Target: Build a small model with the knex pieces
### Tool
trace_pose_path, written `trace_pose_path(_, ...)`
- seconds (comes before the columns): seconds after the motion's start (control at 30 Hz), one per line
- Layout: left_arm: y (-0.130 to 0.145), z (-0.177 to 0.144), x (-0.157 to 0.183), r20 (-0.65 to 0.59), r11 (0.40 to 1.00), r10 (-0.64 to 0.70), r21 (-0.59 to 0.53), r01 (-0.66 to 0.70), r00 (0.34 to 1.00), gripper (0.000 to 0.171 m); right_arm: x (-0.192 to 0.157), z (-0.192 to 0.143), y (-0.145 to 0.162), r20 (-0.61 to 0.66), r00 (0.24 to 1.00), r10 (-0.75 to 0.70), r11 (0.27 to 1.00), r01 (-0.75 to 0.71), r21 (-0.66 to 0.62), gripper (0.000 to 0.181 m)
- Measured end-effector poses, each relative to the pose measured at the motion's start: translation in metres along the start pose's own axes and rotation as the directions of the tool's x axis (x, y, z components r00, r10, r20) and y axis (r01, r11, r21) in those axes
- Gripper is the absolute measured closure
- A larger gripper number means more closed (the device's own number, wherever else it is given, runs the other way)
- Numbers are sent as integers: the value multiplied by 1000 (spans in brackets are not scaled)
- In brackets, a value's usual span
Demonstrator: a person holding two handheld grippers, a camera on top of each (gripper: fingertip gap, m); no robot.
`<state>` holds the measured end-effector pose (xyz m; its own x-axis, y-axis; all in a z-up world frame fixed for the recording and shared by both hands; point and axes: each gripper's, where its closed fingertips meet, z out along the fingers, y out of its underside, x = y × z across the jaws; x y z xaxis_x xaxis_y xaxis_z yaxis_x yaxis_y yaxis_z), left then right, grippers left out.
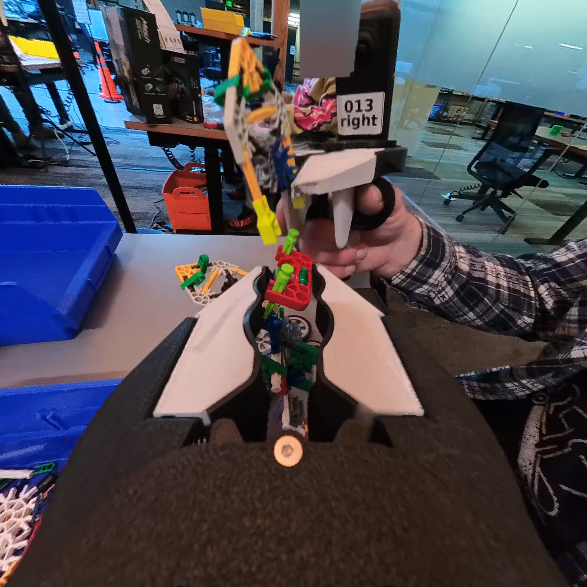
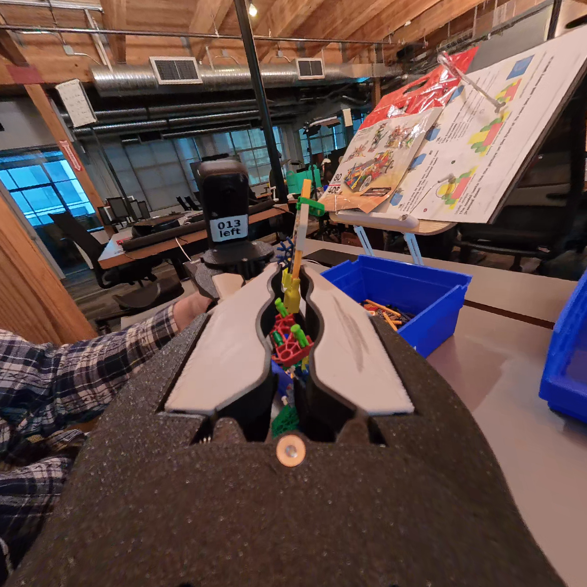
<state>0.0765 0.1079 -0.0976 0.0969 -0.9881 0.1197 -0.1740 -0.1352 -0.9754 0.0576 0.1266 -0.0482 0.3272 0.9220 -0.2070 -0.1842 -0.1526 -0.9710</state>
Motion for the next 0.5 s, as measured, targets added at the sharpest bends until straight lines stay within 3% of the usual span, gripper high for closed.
trace_pose_path(0.17,1,-4,-5,61,1000,9,12,-10,998,143,-4,-5,-14,22,1000,21,999,-21,25,172)
trace_pose_path(0.33,0,-7,-5,105,999,28,17,-30,994,131,-4,-15,-9,22,998,65,997,-66,30,172)
trace_pose_path(0.5,-3,-15,-14,172,999,20,31,-26,985,110,-6,-19,1,18,996,92,995,-92,32,172)
